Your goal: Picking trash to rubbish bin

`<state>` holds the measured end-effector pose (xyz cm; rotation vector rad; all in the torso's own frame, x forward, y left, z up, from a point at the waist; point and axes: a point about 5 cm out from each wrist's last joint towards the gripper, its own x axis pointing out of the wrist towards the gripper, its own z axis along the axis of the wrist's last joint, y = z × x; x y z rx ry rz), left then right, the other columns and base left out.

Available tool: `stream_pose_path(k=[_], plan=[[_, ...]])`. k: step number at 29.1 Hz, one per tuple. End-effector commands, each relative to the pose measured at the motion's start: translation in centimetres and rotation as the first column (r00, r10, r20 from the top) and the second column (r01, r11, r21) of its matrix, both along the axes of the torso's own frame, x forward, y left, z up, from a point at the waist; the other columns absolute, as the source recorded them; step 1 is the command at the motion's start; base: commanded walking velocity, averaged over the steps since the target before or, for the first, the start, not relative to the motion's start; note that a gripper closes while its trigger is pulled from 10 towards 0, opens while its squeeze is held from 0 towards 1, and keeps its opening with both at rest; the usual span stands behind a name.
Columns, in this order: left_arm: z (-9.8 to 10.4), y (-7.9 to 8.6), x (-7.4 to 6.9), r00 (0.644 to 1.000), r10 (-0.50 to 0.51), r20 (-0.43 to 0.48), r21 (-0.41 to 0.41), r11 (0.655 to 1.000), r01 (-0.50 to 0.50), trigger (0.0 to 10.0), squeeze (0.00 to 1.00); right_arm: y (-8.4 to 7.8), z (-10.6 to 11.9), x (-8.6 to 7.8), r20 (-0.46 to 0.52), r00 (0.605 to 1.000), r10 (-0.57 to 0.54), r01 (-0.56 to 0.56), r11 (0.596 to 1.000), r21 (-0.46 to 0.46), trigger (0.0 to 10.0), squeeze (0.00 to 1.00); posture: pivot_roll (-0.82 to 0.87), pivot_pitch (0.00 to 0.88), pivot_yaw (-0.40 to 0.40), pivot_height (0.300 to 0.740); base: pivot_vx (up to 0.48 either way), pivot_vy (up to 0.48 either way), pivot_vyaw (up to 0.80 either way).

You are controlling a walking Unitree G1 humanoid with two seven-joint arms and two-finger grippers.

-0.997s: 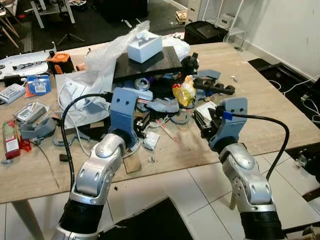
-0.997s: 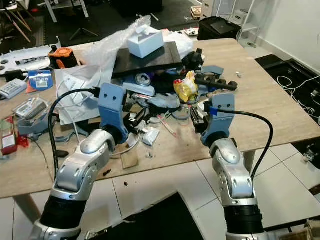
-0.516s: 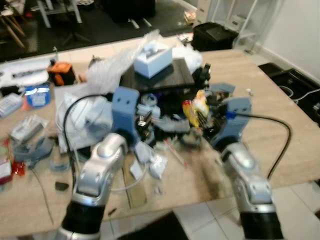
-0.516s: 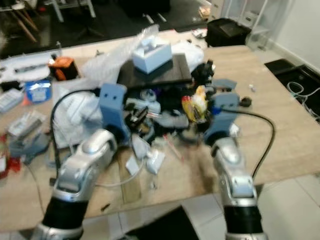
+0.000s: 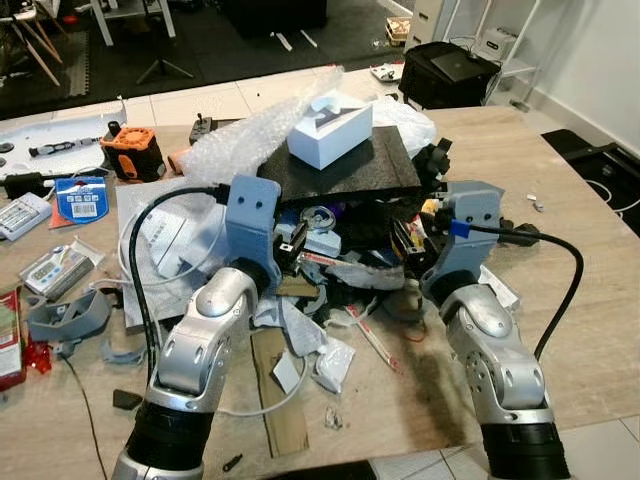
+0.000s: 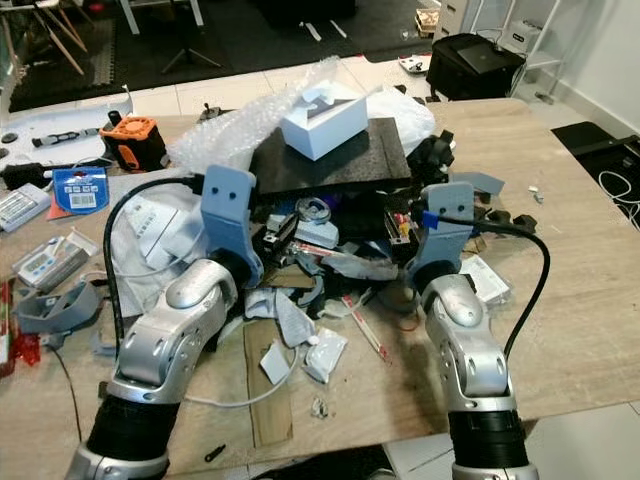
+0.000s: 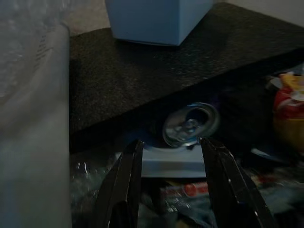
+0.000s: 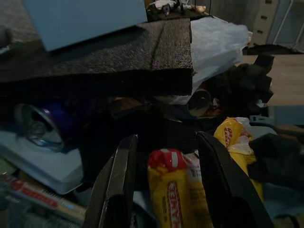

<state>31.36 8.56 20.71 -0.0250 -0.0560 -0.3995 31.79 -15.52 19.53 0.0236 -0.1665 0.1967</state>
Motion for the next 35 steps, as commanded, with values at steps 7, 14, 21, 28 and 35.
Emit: stream_pose_path(k=[7,14,21,28,35], plan=[[-0.5,-0.1,-0.3,1.000,-0.013,-0.019,0.018,1.000,0.014,10.0,0.00,-0.1,-0.4,-0.2,-0.015,1.000,-0.009,0.009,1.000,0.001,10.0,0.00,0.04,0.151,0.036,0.740,0.000,0.000,0.00],[-0.7,0.1,-0.2,1.000,-0.003,-0.018,0.058,0.998,0.004,10.0,0.00,-0.2,-0.5,-0.2,-0.025,1.000,-0.015,0.015,1.000,0.003,10.0,0.00,0.05,0.154,0.037,0.740,0.000,0.000,0.00],[-1.2,0.6,0.1,0.997,0.050,-0.058,0.053,0.997,-0.047,10.0,0.00,-0.3,-0.6,-0.2,-0.030,0.999,-0.017,0.017,1.000,-0.001,10.0,0.00,0.05,0.154,0.037,0.740,0.000,-0.328,0.00],[-1.5,0.6,0.1,0.996,0.051,-0.074,0.058,0.997,-0.047,10.0,0.00,-0.1,-0.6,-0.3,-0.034,0.999,-0.010,0.010,1.000,-0.002,10.0,0.00,0.04,0.153,0.033,0.740,0.000,0.000,0.00],[-1.6,0.6,-0.2,0.996,0.051,-0.074,0.064,0.997,-0.046,10.0,0.00,-0.1,-0.5,-0.3,-0.039,0.999,-0.006,0.006,1.000,-0.003,10.0,0.00,0.04,0.152,0.027,0.740,0.000,0.000,0.00]])
